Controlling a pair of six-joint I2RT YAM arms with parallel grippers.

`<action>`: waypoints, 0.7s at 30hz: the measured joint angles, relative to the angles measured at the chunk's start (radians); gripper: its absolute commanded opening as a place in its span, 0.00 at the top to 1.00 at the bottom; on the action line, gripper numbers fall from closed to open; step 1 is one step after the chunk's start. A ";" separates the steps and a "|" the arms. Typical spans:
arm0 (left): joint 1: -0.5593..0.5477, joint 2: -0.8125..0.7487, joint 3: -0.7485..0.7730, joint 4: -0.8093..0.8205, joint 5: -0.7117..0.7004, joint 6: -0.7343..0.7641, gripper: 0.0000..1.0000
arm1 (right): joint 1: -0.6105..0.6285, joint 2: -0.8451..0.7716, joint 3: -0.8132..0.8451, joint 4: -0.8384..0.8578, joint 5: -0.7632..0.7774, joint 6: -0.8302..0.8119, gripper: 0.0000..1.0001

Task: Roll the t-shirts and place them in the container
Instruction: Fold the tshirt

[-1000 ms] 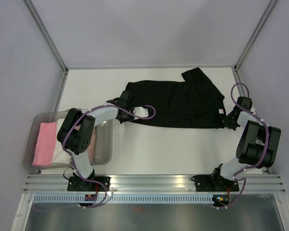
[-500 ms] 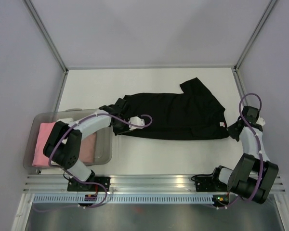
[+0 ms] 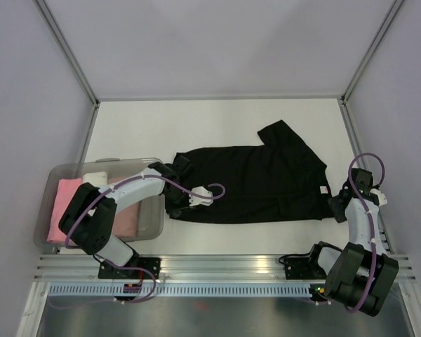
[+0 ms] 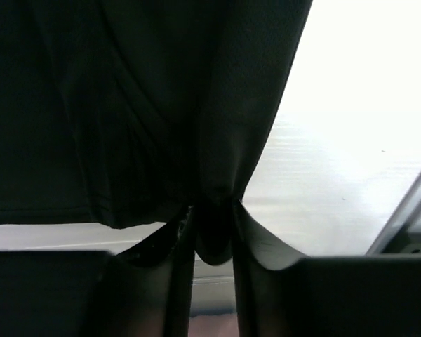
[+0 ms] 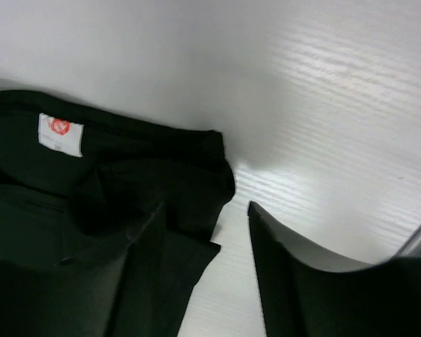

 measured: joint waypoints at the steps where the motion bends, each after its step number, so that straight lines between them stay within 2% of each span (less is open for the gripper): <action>1: -0.003 -0.003 0.000 -0.013 0.007 -0.003 0.59 | 0.000 -0.003 0.000 -0.010 0.013 0.006 0.36; 2: -0.002 -0.005 0.000 -0.027 0.014 -0.005 0.59 | -0.001 -0.005 0.002 -0.018 0.026 0.007 0.33; 5: 0.067 -0.005 0.051 -0.120 0.085 -0.002 0.45 | -0.001 -0.005 0.039 -0.058 0.067 -0.002 0.32; 9: 0.240 0.023 0.280 -0.227 0.210 -0.003 0.43 | 0.000 0.021 0.172 -0.065 0.095 -0.052 0.31; 11: 0.307 0.054 0.418 -0.245 0.238 -0.018 0.43 | 0.006 0.042 0.253 -0.030 0.098 -0.089 0.26; 12: 0.323 0.073 0.476 -0.240 0.240 -0.035 0.43 | 0.010 0.055 0.291 -0.002 0.094 -0.112 0.20; 13: 0.331 0.093 0.527 -0.228 0.236 -0.066 0.43 | 0.019 0.068 0.326 0.032 0.090 -0.132 0.19; 15: 0.334 0.144 0.614 -0.190 0.213 -0.140 0.44 | 0.053 0.111 0.399 0.090 0.088 -0.186 0.19; 18: 0.328 0.263 0.759 -0.152 0.164 -0.259 0.44 | 0.152 0.275 0.580 0.137 0.099 -0.286 0.21; 21: 0.320 0.380 0.864 -0.105 0.087 -0.352 0.44 | 0.244 0.481 0.772 0.188 0.050 -0.384 0.32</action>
